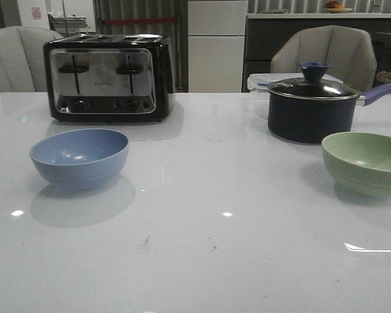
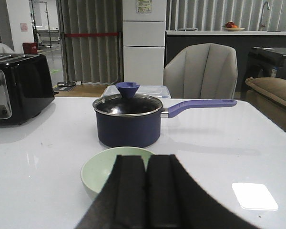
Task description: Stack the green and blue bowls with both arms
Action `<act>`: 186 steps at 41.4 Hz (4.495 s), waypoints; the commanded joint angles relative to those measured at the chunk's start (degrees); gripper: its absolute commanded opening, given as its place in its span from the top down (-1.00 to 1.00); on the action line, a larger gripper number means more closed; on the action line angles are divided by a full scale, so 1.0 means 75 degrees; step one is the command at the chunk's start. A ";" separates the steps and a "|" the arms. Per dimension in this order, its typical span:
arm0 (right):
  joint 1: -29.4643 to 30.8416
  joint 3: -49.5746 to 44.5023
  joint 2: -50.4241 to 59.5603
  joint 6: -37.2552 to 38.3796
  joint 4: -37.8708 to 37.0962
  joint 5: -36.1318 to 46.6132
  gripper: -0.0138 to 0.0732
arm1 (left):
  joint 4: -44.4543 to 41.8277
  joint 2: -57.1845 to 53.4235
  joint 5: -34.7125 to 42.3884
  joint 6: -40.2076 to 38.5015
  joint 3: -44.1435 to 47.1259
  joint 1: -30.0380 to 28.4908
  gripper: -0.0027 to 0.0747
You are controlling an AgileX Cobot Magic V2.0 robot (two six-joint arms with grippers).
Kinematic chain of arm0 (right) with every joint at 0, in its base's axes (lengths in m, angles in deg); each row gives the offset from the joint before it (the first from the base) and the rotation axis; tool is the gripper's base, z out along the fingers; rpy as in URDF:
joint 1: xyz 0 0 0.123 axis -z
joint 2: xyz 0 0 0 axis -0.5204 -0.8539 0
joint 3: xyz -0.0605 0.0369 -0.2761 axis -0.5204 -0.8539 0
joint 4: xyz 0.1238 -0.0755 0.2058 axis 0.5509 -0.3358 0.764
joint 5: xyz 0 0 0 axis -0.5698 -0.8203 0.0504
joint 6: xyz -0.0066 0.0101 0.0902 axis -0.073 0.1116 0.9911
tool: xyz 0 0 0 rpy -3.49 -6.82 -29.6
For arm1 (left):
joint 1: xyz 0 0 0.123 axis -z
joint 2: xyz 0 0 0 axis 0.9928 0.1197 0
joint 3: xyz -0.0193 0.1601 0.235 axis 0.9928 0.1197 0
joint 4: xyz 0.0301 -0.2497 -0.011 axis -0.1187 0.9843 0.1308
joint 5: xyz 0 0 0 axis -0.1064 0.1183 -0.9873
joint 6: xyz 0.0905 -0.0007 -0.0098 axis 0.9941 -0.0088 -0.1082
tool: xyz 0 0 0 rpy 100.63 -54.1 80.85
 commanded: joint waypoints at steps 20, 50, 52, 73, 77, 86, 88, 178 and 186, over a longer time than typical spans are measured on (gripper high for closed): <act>0.0013 0.2534 -0.0092 0.0000 -0.0275 -0.1057 0.55 | 0.0451 0.0209 -0.0508 -0.0080 -0.2281 -0.0016 0.69; 0.0013 0.4846 -0.4306 0.0000 -0.0563 -0.4725 0.55 | 0.0526 0.4361 -0.4101 -0.0080 -0.4836 -0.0016 0.69; 0.0013 0.4846 -0.4535 0.0000 -0.0556 -0.4725 0.55 | 0.0526 0.4529 -0.4101 -0.0080 -0.4836 -0.0016 0.69; 0.0057 0.4996 -0.6487 0.0224 -0.0551 -0.4537 -0.54 | 0.0780 0.5338 -0.3996 -0.0064 -0.4836 -0.0001 -0.63; 0.0274 0.5336 -0.7159 0.0462 -0.0497 -0.4547 -0.54 | 0.1080 0.5338 -0.3909 0.0235 -0.4836 0.0201 -0.57; 0.0877 0.6240 -0.8806 0.0420 -0.0105 -0.4604 -0.53 | 0.1124 0.5338 -0.3878 0.0592 -0.4836 0.1265 -0.45; 0.0985 0.6489 -0.9226 0.0323 -0.0003 -0.4613 -0.53 | 0.1124 0.5338 -0.3844 0.0641 -0.4836 0.1496 -0.43; -0.3670 0.9426 -1.3581 -0.1478 0.2417 -0.4547 0.50 | 0.1134 0.5342 -0.3740 0.0649 -0.4836 0.1915 -0.43; -0.3670 0.9466 -1.3924 -0.1478 0.2453 -0.4204 0.10 | 0.1134 0.5342 -0.3740 0.0649 -0.4836 0.1915 -0.43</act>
